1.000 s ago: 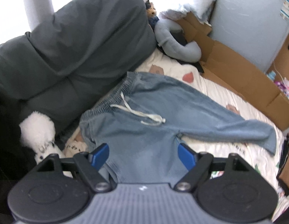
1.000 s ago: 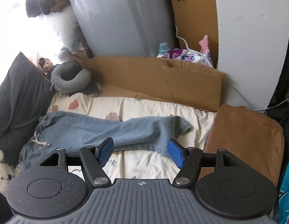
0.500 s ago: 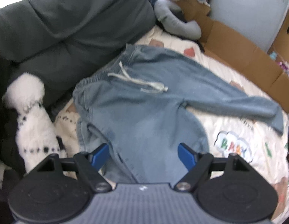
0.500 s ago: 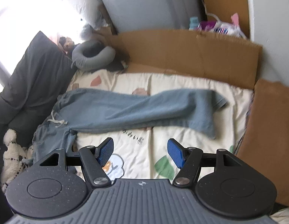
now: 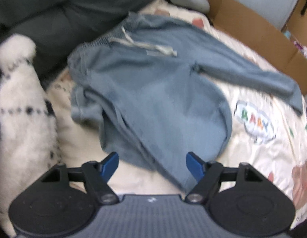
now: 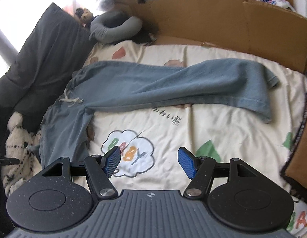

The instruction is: Fold clothes

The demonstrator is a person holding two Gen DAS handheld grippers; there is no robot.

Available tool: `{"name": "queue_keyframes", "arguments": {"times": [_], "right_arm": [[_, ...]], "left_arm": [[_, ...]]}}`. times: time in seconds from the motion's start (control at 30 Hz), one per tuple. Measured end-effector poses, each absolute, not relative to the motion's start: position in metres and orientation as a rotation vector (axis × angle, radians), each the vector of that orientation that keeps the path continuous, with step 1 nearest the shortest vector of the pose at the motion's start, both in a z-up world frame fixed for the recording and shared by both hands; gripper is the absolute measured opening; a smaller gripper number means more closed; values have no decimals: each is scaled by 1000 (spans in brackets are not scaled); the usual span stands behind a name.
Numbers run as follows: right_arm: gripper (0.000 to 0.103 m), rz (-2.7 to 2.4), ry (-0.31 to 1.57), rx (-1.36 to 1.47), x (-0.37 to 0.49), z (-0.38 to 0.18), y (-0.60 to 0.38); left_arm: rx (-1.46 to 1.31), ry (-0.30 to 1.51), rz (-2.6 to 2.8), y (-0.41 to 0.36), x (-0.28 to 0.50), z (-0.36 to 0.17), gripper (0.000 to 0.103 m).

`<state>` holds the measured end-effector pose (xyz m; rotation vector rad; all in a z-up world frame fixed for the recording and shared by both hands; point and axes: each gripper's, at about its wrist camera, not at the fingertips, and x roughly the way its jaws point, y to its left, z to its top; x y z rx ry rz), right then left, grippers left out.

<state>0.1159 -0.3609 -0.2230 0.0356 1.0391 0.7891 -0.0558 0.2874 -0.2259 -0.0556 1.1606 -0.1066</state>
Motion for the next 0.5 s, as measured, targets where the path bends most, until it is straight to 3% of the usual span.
{"name": "queue_keyframes", "arguments": {"times": [0.2,0.5], "right_arm": [[70,811,1070,10,115,-235,-344],[70,836,1115,-16,109,-254,-329]], "left_arm": [[81,1216,-129,275,-65,-267,71],[74,1233,-257,258,-69,-294,70]]}}
